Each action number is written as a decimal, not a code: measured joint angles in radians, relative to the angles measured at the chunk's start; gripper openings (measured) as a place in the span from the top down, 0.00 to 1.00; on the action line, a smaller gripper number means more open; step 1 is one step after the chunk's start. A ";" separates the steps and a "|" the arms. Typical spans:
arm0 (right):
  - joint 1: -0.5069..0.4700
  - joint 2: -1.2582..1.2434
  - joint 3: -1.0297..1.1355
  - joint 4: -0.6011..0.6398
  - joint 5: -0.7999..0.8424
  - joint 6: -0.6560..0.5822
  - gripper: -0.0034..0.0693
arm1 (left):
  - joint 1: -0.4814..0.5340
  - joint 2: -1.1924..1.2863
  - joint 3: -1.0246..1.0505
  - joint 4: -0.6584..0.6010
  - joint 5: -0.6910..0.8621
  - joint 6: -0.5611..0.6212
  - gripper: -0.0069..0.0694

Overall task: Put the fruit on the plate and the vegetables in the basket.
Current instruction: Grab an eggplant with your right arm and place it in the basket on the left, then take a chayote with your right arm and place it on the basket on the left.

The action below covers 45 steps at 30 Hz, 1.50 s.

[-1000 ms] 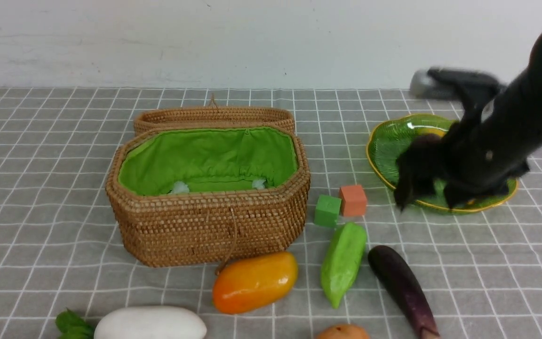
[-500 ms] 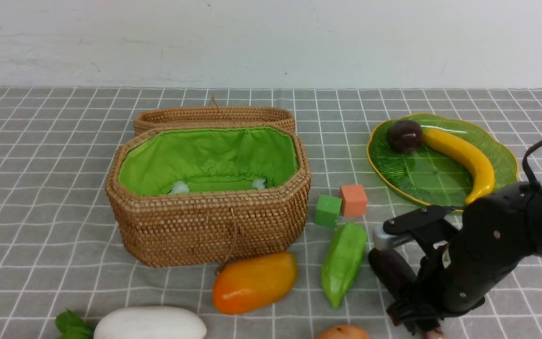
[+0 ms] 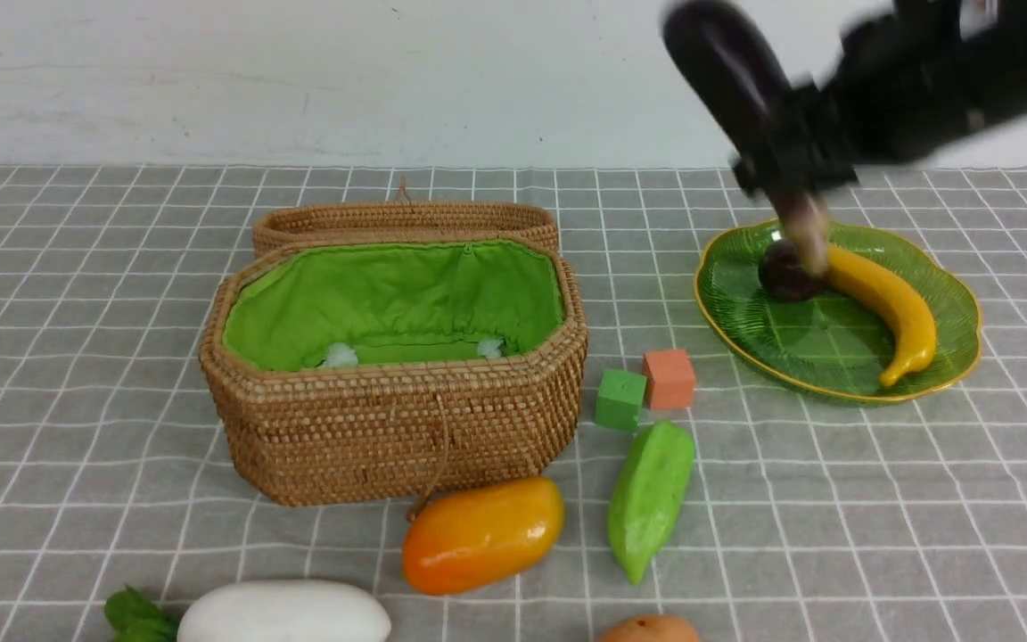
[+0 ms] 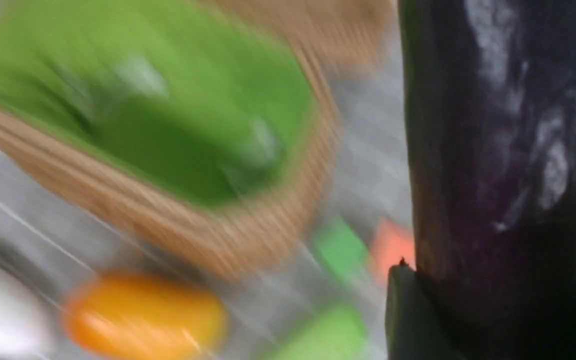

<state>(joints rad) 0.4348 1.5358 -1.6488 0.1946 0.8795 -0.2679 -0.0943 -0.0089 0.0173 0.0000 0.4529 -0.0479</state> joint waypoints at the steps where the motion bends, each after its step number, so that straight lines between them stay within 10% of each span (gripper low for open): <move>1: 0.016 0.040 -0.060 0.086 0.005 -0.066 0.53 | 0.000 0.000 0.000 0.000 0.000 0.000 0.60; 6: 0.087 0.232 -0.212 0.319 -0.011 -0.267 0.53 | 0.000 0.000 0.000 0.000 0.000 0.000 0.60; 14: 0.170 0.470 -0.256 0.304 -0.280 -0.328 0.53 | 0.000 0.000 0.000 0.000 0.000 0.000 0.60; 23: 0.172 0.474 -0.260 0.276 -0.320 -0.328 0.05 | 0.000 0.000 0.000 0.000 0.000 0.000 0.60; 27: 0.172 0.413 -0.260 0.238 -0.205 -0.286 0.02 | 0.000 0.000 0.000 0.000 0.000 0.000 0.60; 33: 0.173 0.231 -0.261 0.014 0.062 0.081 0.08 | 0.000 0.000 0.000 0.000 0.000 0.000 0.60; 39: 0.123 0.165 -0.098 -0.291 0.233 0.760 0.15 | 0.000 0.000 0.000 0.000 0.000 0.000 0.60; 45: 0.109 0.209 0.160 -0.271 0.052 0.956 0.15 | 0.000 0.000 0.000 0.000 0.000 0.000 0.60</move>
<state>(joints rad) 0.5434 1.7447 -1.4886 -0.0761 0.9318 0.6882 -0.0943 -0.0089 0.0173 0.0000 0.4529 -0.0479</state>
